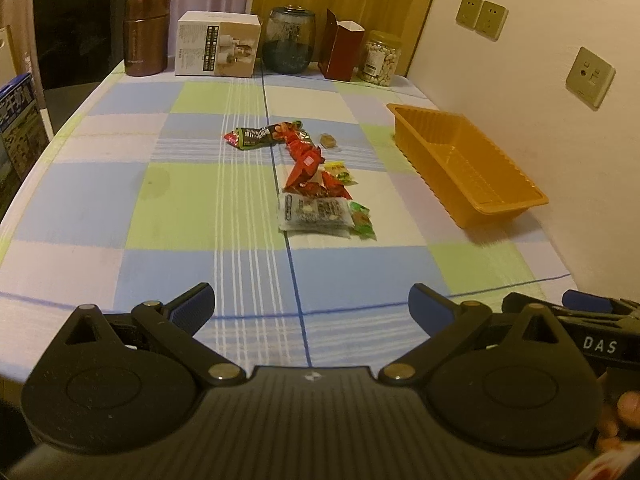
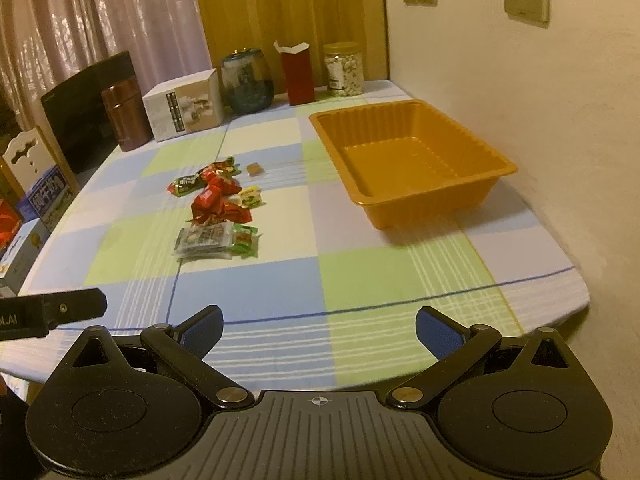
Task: Organize snacks
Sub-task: 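Grasp the clear nut packet with the left tool while the right tool grasps a green candy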
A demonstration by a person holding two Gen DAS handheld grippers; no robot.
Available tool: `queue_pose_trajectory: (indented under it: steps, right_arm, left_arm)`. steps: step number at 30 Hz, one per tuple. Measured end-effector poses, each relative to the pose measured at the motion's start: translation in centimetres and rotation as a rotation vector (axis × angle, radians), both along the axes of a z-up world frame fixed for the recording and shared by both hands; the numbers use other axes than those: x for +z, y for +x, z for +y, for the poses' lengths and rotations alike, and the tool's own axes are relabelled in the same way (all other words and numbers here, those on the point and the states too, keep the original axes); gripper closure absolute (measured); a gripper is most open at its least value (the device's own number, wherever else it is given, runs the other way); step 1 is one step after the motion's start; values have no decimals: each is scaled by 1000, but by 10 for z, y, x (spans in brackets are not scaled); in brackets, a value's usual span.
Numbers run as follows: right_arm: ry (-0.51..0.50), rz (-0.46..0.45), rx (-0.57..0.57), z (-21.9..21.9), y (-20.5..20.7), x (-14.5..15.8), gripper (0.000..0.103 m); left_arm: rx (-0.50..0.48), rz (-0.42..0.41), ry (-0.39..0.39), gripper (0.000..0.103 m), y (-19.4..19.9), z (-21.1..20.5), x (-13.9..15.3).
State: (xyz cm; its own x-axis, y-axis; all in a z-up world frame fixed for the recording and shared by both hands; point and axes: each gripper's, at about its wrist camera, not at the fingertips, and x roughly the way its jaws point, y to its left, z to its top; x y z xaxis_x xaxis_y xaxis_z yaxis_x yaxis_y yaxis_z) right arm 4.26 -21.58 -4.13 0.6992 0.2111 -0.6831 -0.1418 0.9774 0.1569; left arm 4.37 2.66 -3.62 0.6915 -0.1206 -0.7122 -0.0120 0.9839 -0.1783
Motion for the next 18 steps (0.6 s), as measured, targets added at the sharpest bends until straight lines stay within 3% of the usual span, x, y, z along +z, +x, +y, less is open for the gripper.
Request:
queue_pose_trajectory:
  steps: [7, 11, 18]
  right_arm:
    - [17, -11, 27, 9, 27, -12, 1]
    - [25, 8, 51, 19, 47, -22, 16]
    - [26, 29, 73, 32, 78, -42, 21]
  left_arm:
    - [-124, -18, 77, 6, 42, 6, -18]
    - [-241, -29, 143, 8, 70, 4, -30]
    - [-454, -64, 288, 16, 122, 1, -58]
